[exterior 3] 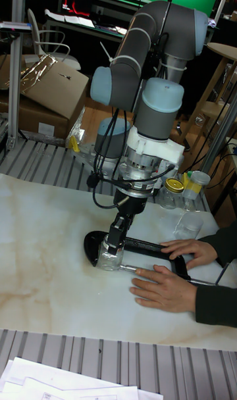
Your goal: Unscrew the lid from the jar
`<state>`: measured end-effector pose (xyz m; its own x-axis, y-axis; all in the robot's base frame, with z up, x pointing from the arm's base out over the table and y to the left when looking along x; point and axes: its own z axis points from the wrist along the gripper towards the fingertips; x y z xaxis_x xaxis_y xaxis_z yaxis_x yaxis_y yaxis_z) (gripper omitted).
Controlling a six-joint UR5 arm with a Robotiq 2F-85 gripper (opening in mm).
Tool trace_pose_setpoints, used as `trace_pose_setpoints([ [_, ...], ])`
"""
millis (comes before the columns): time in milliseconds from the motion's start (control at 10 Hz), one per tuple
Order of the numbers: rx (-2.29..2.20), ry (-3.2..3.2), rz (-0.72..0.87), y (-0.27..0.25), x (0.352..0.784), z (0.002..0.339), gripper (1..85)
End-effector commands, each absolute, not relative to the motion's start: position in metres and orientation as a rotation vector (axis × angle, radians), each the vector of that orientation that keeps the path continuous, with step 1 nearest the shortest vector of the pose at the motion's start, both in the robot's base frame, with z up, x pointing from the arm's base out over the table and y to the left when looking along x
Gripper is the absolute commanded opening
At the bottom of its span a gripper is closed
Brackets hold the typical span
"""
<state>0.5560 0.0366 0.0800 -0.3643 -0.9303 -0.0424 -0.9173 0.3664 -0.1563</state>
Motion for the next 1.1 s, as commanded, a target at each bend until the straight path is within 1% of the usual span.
trace_pose_setpoints([
  [0, -1.664, 2.454, -0.176, 0.075, 0.567, 0.086, 12.3],
  [100, -1.680, 2.428, -0.145, 0.079, 0.569, 0.085, 25.7],
  [200, -1.714, 2.365, -0.071, 0.081, 0.571, 0.080, 47.7],
  [300, -1.733, 2.327, -0.046, 0.072, 0.572, 0.075, 60.7],
  [400, -1.757, 2.294, -0.028, 0.065, 0.574, 0.075, 65.0],
  [500, -1.754, 2.333, -0.075, 0.053, 0.574, 0.080, 66.0],
  [700, -1.680, 2.423, -0.021, 0.051, 0.566, 0.090, 66.3],
  [900, -1.415, 2.606, 0.017, 0.051, 0.558, 0.103, 67.7],
  [1000, -1.257, 2.675, 0.038, 0.051, 0.562, 0.104, 64.3],
])
